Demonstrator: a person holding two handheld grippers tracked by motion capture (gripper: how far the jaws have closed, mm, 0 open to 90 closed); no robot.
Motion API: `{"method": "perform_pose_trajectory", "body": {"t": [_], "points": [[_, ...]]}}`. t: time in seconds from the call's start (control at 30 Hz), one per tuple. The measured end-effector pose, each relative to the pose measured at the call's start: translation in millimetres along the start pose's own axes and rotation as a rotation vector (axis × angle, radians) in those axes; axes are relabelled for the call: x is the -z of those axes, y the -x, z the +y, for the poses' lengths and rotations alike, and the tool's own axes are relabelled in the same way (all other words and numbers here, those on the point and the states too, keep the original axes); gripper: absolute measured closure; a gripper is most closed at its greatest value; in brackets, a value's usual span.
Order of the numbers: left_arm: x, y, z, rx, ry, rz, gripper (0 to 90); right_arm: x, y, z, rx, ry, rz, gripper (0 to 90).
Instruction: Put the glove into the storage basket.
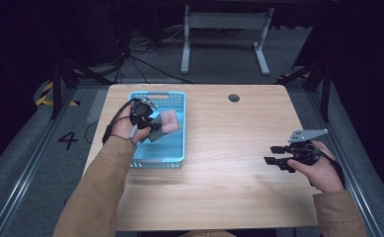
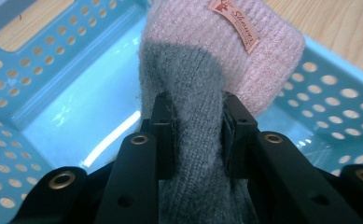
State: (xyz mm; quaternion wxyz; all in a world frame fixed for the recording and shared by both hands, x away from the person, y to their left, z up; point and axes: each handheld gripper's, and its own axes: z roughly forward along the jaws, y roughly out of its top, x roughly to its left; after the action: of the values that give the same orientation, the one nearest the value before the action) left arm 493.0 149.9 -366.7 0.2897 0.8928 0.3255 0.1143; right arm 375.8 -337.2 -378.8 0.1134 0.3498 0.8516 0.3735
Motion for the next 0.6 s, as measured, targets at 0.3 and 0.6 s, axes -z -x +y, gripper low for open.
{"method": "perform_pose_trajectory", "body": {"t": [0.3, 0.6], "points": [[-21.6, -15.0, -1.7, 0.001, -0.059, -0.012, 71.0, 0.2, -0.5, -6.1, -0.010, -0.011, -0.016, 45.9], [-45.3, -19.4, -0.1, 0.010, -0.119, -0.028, 70.7, -1.1, -1.9, -8.7, -0.015, -0.015, -0.014, 45.7]]}}
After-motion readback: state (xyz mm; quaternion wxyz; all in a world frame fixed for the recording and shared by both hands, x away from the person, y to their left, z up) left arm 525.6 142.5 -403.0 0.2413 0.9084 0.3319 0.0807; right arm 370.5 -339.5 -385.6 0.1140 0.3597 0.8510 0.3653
